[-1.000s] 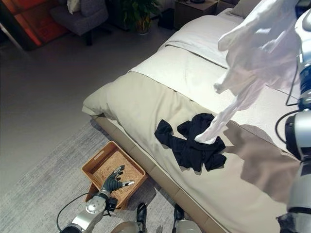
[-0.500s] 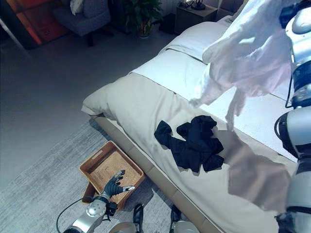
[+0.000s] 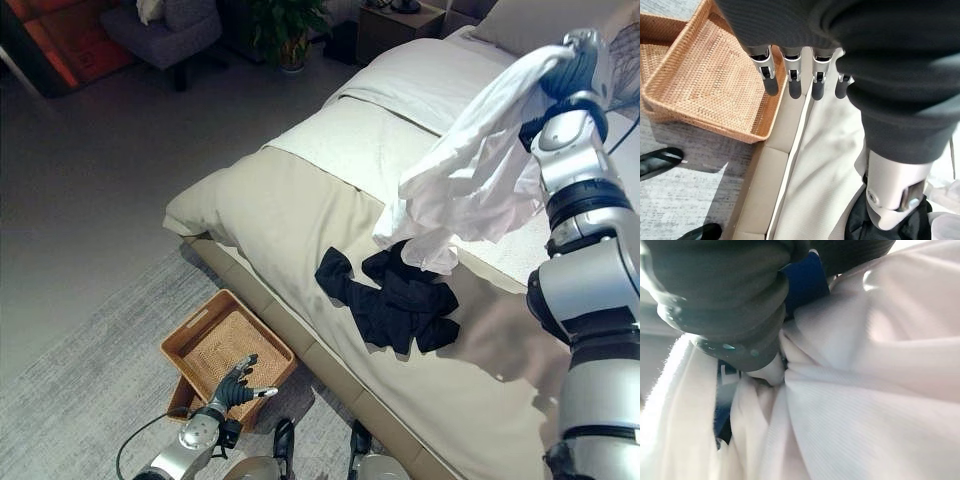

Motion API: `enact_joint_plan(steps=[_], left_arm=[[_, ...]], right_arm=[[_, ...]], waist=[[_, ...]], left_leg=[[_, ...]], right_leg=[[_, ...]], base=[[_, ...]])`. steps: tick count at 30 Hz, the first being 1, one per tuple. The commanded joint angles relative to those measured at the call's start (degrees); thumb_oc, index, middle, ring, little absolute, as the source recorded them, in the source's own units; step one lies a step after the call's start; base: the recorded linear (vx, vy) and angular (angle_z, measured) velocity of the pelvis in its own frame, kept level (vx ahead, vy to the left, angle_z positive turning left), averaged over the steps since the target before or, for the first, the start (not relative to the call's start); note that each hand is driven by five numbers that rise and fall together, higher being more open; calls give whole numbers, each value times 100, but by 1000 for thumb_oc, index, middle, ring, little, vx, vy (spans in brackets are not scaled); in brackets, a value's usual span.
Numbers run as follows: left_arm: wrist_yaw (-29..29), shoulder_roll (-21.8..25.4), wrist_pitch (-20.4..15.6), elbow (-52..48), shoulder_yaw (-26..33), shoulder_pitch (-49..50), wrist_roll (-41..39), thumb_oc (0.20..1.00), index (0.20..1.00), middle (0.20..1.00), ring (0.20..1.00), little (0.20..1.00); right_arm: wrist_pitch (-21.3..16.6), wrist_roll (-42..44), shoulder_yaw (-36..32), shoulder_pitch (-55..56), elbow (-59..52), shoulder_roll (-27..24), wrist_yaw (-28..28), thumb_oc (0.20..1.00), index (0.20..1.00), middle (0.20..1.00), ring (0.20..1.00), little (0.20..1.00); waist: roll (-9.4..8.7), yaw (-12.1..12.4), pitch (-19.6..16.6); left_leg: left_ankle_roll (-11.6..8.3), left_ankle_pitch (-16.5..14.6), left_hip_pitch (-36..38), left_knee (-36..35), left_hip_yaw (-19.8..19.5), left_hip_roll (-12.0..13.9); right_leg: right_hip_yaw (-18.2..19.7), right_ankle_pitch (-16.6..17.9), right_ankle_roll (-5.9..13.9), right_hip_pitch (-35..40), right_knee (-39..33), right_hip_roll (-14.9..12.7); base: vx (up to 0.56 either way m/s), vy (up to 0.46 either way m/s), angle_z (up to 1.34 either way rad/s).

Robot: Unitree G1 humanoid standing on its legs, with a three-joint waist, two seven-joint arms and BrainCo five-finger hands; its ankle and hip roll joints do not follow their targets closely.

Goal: Pick up clothes into the bucket

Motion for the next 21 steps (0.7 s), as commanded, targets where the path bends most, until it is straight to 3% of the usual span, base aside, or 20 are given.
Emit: enact_joint_plan(steps=[1, 3, 4, 5, 21], left_arm=[[115, -49, -105, 101, -14, -211, 119, 1000, 1000, 1000, 1000, 1000], [109, -56, -109, 107, 7, -202, 114, 1000, 1000, 1000, 1000, 1000], [109, -56, -110, 108, 7, -202, 114, 1000, 1000, 1000, 1000, 1000], [96, -62, -106, 132, 14, -194, 114, 1000, 1000, 1000, 1000, 1000], [110, -169, -81, 385, 21, -313, 63, 1000, 1000, 1000, 1000, 1000]], right_arm=[[-258, -113, 88, -700, -101, -264, 75, 1000, 1000, 1000, 1000, 1000], [-261, -75, 99, -642, -171, -218, 156, 1000, 1000, 1000, 1000, 1000], [-261, -75, 99, -641, -172, -218, 157, 918, 918, 918, 918, 918], [-270, -65, 116, -620, -191, -225, 211, 200, 200, 200, 200, 200], [-366, 291, 190, -874, -319, -271, 343, 200, 200, 200, 200, 200]], waist=[[-333, -35, 54], [-330, -36, 82], [-330, -36, 80], [-323, -39, 90], [-366, -98, 129]], left_leg=[[-96, -230, -206, 370, -103, -83], [-92, -224, -223, 374, -99, -87], [-92, -224, -224, 374, -99, -87], [-90, -221, -228, 372, -97, -87], [-89, -240, -231, 371, -73, -82]], right_leg=[[-121, -266, 373, 55, 285, -326], [-119, -254, 373, 32, 295, -331], [-119, -254, 373, 31, 296, -331], [-117, -254, 373, 18, 302, -332], [-92, -277, 364, -24, 355, -338]], base=[[0, 0, 0], [0, 0, 0], [-11, -1, -7], [-11, 2, -6], [-1, 0, 0]])
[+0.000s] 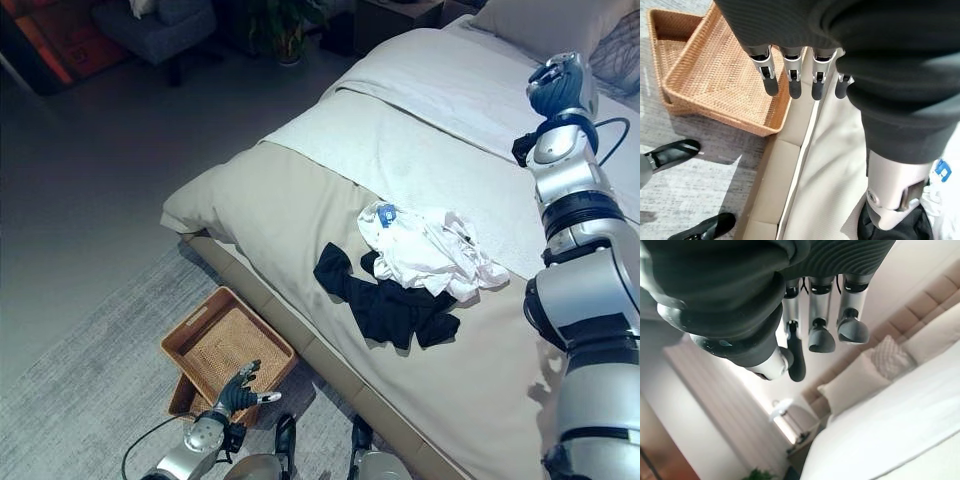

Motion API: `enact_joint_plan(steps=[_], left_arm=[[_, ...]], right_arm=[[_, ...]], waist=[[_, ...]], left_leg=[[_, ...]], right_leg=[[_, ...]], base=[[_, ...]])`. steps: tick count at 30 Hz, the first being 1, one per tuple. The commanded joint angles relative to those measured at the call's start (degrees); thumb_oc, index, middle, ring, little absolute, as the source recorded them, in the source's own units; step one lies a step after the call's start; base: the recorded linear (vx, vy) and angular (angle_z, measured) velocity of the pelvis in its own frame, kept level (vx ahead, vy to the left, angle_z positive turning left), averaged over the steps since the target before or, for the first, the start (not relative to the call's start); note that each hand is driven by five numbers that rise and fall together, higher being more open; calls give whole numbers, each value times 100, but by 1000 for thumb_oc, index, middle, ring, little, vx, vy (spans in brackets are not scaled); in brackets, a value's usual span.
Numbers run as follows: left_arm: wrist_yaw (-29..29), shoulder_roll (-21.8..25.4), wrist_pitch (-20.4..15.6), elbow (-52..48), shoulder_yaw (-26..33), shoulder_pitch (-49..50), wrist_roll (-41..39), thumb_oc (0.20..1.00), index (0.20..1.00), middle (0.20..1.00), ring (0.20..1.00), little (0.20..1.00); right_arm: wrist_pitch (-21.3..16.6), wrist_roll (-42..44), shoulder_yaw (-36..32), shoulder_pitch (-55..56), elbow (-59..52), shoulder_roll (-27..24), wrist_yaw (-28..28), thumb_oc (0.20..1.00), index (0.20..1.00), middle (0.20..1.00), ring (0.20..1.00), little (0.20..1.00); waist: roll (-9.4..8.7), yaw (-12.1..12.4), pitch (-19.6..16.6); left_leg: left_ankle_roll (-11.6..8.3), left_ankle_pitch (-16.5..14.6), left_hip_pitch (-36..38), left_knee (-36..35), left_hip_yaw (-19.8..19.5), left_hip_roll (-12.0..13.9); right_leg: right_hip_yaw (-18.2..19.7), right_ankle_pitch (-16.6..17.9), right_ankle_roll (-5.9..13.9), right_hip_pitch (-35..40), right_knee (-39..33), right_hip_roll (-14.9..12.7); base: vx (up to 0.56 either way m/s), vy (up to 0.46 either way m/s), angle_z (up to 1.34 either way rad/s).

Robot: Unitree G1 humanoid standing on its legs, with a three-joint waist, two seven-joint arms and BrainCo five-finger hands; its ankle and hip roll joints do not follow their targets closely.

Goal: Pick up clothes into the bucket

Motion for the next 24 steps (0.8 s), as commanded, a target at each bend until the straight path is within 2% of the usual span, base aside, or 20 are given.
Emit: enact_joint_plan(steps=[1, 5, 6, 7, 17, 21, 24], left_arm=[[117, 13, -121, 106, 16, -281, 64, 1000, 1000, 1000, 1000, 1000], [108, 20, -110, 112, 29, -327, 41, 1000, 1000, 1000, 1000, 1000], [108, 22, -109, 110, 29, -325, 41, 1000, 1000, 1000, 1000, 1000], [113, 44, -108, 70, 40, -353, 38, 1000, 1000, 1000, 1000, 1000], [232, -30, -63, 336, 123, -520, 57, 1000, 1000, 1000, 1000, 1000], [377, -42, -87, 218, 122, -543, -49, 1000, 1000, 1000, 1000, 1000], [470, -59, -106, 282, 82, -610, -118, 1000, 1000, 1000, 1000, 1000]], right_arm=[[-305, 105, 277, -867, -239, -270, 26, 200, 200, 200, 200, 200], [-291, 20, 307, -759, -359, -185, 70, 200, 200, 200, 200, 200], [-289, 18, 302, -755, -363, -185, 68, 470, 470, 470, 470, 470], [-257, -89, 300, -590, -436, -111, 81, 1000, 1000, 1000, 1000, 1000], [-64, -616, -76, 478, -178, 202, 123, 1000, 1000, 1000, 1000, 1000], [-160, -430, -482, 728, -179, 361, -180, 1000, 1000, 1000, 1000, 1000], [-181, -472, -516, 669, -107, 441, -320, 1000, 1000, 1000, 1000, 1000]], waist=[[-423, -85, 86], [-436, -82, 173], [-438, -82, 170], [-425, -72, 273], [-302, 47, 755], [-127, 140, 1105], [13, 189, 1364]], left_leg=[[-90, -243, -138, 379, -143, -92], [-82, -233, -212, 419, -142, -99], [-82, -233, -216, 422, -143, -99], [-72, -220, -304, 463, -169, -110], [-23, -194, -946, 849, -330, -207], [19, -240, -1359, 1173, -408, -284], [75, -309, -1752, 1489, -472, -376]], right_leg=[[-104, -293, 368, 90, 365, -344], [-66, -279, 365, 3, 411, -344], [-66, -280, 365, -1, 414, -344], [-61, -276, 355, -99, 470, -354], [-48, -308, 309, -634, 813, -463], [8, -436, 248, -1051, 1232, -530], [8, -603, 184, -1530, 1777, -622]], base=[[0, 0, 0], [-8, -1, 0], [-60, 0, -2], [-63, 2, -1], [-37, -7, 5], [-55, 27, 9], [-69, 45, 7]])
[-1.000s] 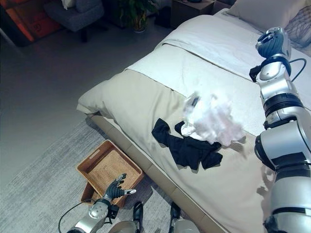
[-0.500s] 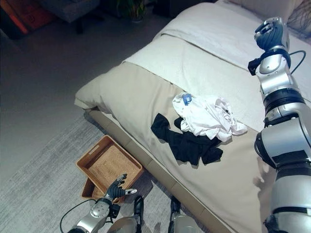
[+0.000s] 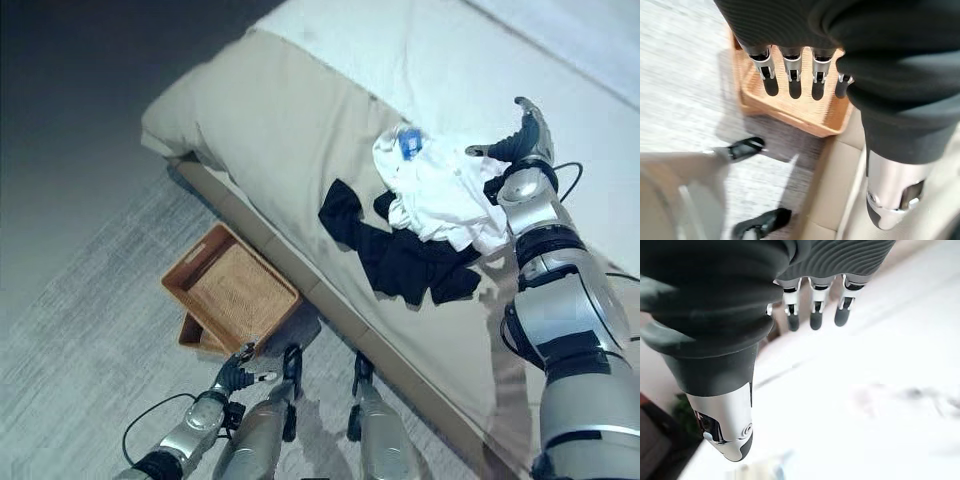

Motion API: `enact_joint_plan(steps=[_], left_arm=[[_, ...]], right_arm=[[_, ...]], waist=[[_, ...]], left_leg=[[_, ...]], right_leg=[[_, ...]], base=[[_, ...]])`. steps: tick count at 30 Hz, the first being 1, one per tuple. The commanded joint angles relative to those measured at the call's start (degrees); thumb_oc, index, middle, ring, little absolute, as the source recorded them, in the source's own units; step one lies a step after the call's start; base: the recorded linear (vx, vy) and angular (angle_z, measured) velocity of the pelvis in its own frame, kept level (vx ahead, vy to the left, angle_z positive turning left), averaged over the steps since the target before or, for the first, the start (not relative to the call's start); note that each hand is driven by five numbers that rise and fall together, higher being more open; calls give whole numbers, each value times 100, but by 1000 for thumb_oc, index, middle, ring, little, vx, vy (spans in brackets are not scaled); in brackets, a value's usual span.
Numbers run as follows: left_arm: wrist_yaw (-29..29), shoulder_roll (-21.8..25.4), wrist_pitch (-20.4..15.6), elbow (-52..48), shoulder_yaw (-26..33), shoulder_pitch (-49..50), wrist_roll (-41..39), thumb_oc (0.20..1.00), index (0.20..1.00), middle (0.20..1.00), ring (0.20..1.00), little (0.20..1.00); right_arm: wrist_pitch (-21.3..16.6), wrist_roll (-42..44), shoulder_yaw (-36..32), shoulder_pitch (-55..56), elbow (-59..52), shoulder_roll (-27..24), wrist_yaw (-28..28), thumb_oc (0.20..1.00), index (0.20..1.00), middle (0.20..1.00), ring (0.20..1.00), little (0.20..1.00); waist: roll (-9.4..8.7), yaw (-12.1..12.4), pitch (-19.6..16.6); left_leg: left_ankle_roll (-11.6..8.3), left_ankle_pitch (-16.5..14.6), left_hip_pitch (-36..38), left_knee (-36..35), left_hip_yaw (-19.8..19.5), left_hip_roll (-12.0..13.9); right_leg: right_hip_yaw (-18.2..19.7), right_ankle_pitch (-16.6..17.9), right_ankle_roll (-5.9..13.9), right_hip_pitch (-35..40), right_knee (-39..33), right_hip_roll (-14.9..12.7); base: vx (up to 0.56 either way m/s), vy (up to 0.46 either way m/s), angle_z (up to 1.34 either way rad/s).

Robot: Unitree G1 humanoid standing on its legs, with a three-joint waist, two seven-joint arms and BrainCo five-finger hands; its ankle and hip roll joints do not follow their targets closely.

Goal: Pick up clothes into the bucket

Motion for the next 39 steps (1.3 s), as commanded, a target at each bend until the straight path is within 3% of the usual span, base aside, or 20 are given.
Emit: enact_joint_plan(steps=[1, 5, 9, 13, 14, 19, 20, 21, 22, 28, 30, 31, 39], left_arm=[[238, 0, -123, -110, -84, -11, -135, 1000, 1000, 1000, 1000, 1000], [432, 67, -197, -163, 1, -199, -307, 1000, 1000, 1000, 1000, 1000], [508, 25, -224, -13, 27, -293, -464, 1000, 1000, 1000, 1000, 1000], [543, 21, -230, -48, -3, -390, -506, 1000, 1000, 1000, 1000, 1000], [534, 28, -224, -71, -42, -387, -491, 1000, 1000, 1000, 1000, 1000], [449, 50, -196, -277, -131, -455, -552, 1000, 1000, 1000, 1000, 1000], [440, 42, -191, -281, -137, -469, -573, 1000, 1000, 1000, 1000, 1000], [439, 41, -191, -281, -136, -472, -573, 1000, 1000, 1000, 1000, 1000], [440, 36, -181, -334, -174, -503, -579, 1000, 1000, 1000, 1000, 1000], [522, 8, -180, -457, -184, -561, -610, 1000, 1000, 1000, 1000, 1000], [563, -10, -164, -373, -147, -600, -604, 1000, 1000, 1000, 1000, 1000], [576, 4, -171, -359, -132, -640, -601, 1000, 1000, 1000, 1000, 1000], [542, 106, -160, -8, 31, -544, -542, 1000, 1000, 1000, 1000, 1000]], right_arm=[[-211, 2, 99, -261, 63, -35, -346, 1000, 1000, 1000, 1000, 1000], [-186, -4, 128, -352, 295, -133, -337, 1000, 1000, 1000, 1000, 1000], [-117, 0, 151, -375, 610, -189, -226, 1000, 1000, 1000, 1000, 1000], [6, -84, 161, -285, 867, -268, -49, 1000, 1000, 1000, 1000, 1000], [45, -126, 206, -209, 940, -284, 71, 1000, 1000, 1000, 1000, 1000], [307, -358, 285, -326, 1363, -361, 306, 1000, 1000, 1000, 1000, 1000], [344, -442, 316, -324, 1410, -372, 319, 928, 928, 928, 928, 928], [344, -443, 318, -328, 1412, -373, 320, 928, 928, 928, 928, 928], [385, -549, 346, -345, 1488, -391, 301, 200, 200, 200, 200, 200], [330, -382, 318, -508, 1330, -488, 125, 200, 200, 200, 200, 200], [264, -259, 364, -652, 1138, -556, 17, 200, 200, 200, 200, 200], [249, -223, 363, -721, 1098, -598, -9, 200, 200, 200, 200, 200], [57, 216, 557, -1321, 645, -817, -83, 200, 200, 200, 200, 200]], waist=[[-209, 110, 157], [-92, 207, 410], [-20, 312, 411], [62, 395, 411], [73, 416, 411], [176, 496, 411], [184, 503, 411], [184, 503, 411], [201, 525, 411], [184, 506, 411], [95, 447, 411], [93, 443, 411], [-233, 288, 411]], left_leg=[[99, -372, -511, 937, -226, -300], [139, -452, -1140, 1474, -321, -451], [162, -513, -1763, 1843, -404, -566], [172, -490, -2192, 1965, -479, -661], [154, -665, -2169, 2013, -507, -671], [159, -612, -2425, 2000, -567, -749], [163, -601, -2462, 1999, -563, -756], [163, -601, -2466, 2001, -562, -756], [167, -587, -2494, 1990, -576, -775], [175, -546, -2455, 1839, -543, -765], [171, -563, -2377, 1809, -516, -740], [191, -370, -2477, 1755, -495, -737], [144, -436, -1726, 1580, -367, -571]], right_leg=[[185, -722, 244, -521, 1505, -531], [165, -886, 179, -1097, 2109, -680], [125, -1001, 155, -1676, 2536, -805], [86, -1034, 155, -2080, 2753, -908], [133, -1223, 195, -2065, 2853, -918], [93, -1249, 185, -2358, 2959, -1031], [99, -1240, 185, -2390, 2961, -1038], [101, -1240, 185, -2395, 2963, -1039], [97, -1231, 185, -2411, 2949, -1051], [116, -1148, 228, -2416, 2781, -1051], [145, -1108, 252, -2347, 2680, -1033], [82, -905, 215, -2429, 2582, -1044], [195, -770, 269, -1712, 2195, -902]], base=[[-84, 34, 7], [-65, 4, 23], [-24, 9, 33], [8, -4, 26], [94, -37, 25], [27, 11, 14], [5, 18, 10], [1, 7, 6], [2, 30, 4], [0, 18, 1], [-51, 35, -5], [-91, 52, -6], [-33, 6, -12]])
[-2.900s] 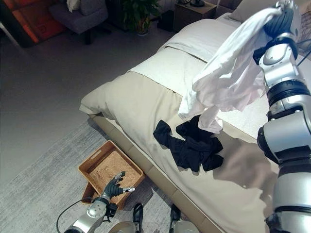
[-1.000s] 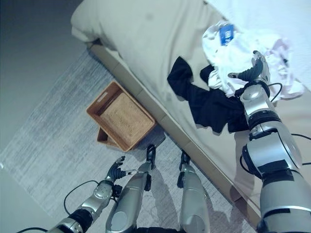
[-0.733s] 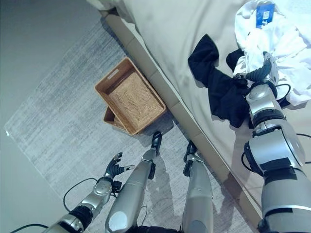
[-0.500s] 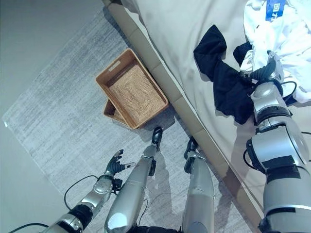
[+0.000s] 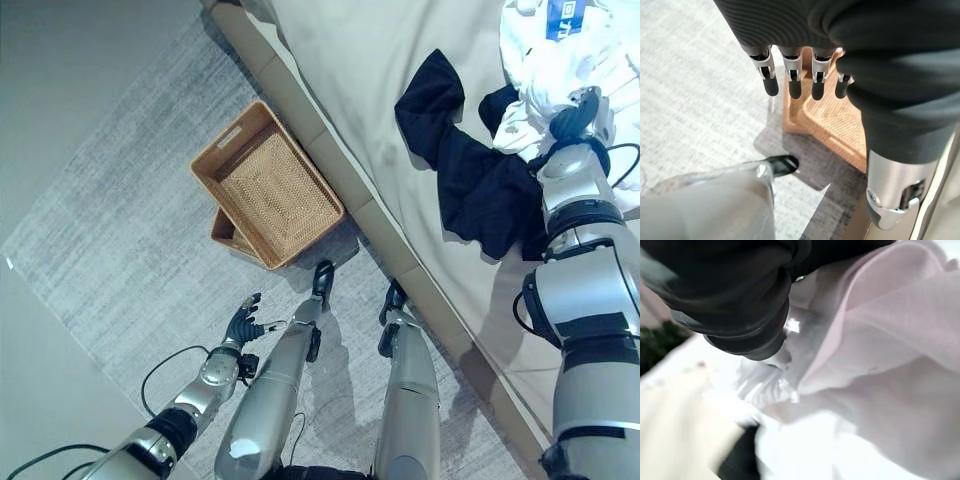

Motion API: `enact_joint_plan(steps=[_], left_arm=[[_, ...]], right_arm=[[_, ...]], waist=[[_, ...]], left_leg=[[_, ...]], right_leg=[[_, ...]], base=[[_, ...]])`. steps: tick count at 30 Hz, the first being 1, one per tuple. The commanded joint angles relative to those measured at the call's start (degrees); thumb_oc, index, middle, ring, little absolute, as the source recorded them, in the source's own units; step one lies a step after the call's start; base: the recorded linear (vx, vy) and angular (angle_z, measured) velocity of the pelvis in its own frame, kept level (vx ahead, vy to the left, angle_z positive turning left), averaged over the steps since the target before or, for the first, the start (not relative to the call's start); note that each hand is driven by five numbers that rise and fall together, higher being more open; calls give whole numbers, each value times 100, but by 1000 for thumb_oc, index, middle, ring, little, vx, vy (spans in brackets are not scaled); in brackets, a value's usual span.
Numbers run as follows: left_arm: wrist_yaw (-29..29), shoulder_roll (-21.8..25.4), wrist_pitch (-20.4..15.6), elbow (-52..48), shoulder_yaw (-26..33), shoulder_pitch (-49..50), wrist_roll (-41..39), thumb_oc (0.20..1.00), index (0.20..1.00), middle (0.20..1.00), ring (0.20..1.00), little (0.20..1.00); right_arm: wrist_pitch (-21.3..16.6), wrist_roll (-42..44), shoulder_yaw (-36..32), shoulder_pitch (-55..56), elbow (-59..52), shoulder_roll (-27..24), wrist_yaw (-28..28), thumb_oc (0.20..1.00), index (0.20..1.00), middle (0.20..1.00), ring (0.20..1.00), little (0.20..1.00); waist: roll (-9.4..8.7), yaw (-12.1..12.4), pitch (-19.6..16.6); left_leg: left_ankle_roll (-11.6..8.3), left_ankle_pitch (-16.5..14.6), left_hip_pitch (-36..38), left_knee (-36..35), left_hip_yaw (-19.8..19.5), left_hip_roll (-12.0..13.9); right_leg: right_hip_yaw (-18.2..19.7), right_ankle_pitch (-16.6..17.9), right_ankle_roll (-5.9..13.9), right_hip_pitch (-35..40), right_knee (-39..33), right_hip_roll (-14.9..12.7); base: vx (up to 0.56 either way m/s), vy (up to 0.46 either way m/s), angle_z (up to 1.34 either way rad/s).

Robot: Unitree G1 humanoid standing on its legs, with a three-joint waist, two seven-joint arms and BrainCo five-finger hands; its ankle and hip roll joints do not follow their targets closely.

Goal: Pick up clothes into the bucket

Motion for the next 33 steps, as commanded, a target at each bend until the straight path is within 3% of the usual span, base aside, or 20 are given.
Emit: enact_joint_plan(steps=[1, 7, 9, 14, 19, 27, 33], left_arm=[[13, 170, -63, 107, 201, 341, -31, 1000, 1000, 1000, 1000, 1000], [-55, 305, -88, 122, 461, 559, -24, 1000, 1000, 1000, 1000, 1000], [-87, 432, -134, -10, 600, 799, 36, 1000, 1000, 1000, 1000, 1000], [-192, 643, -212, -384, 745, 1160, 128, 1000, 1000, 1000, 1000, 1000], [-355, 793, -293, -1166, 830, 1353, 41, 1000, 1000, 1000, 1000, 1000], [-596, 1157, -349, -2808, 762, 1220, -106, 1000, 1000, 1000, 1000, 1000], [-907, 1666, -462, -4503, 815, 97, -838, 1000, 1000, 1000, 1000, 1000]], right_arm=[[-241, 348, 403, -503, -385, -436, -116, 200, 200, 200, 200, 200], [-472, 636, 502, -861, -1049, -484, -310, 200, 200, 200, 200, 200], [-643, 683, 547, -997, -1759, -617, -541, 200, 200, 200, 200, 200], [-750, 457, 684, -1505, -2648, -1038, -966, 200, 200, 200, 200, 200], [-775, 344, 867, -1955, -3007, -1346, -1104, 200, 200, 200, 200, 200], [-782, 189, 944, -2276, -3258, -1317, -1371, 200, 200, 200, 200, 200], [-763, 863, 1247, -2339, -2905, -810, -671, 200, 200, 200, 200, 200]], waist=[[-411, -76, -54], [-681, -192, -83], [-850, -270, -391], [-1015, -368, -987], [-1044, -443, -1545], [-1022, -600, -2266], [-1018, -739, -2803]], left_leg=[[-30, -531, 264, 377, 89, 65], [-65, -588, 1013, 186, 265, 256], [-85, -571, 1404, -54, 395, 365], [-127, -594, 2080, -502, 584, 496], [-148, -509, 2537, -882, 632, 559], [-183, -464, 3133, -1335, 648, 669], [-209, -577, 3559, -1386, 792, 734]], right_leg=[[348, 64, 393, 634, -360, -89], [460, 216, 445, 1341, -785, 135], [515, 332, 494, 1717, -1121, 272], [561, 421, 576, 2378, -1668, 448], [550, 404, 574, 2802, -1917, 543], [414, 263, 568, 3307, -2013, 596], [475, 206, 577, 3715, -2112, 629]], base=[[-5, 2, -9], [23, -10, -31], [117, -30, -22], [130, -25, -33], [90, -16, -16], [118, -17, 5], [101, -11, -3]])
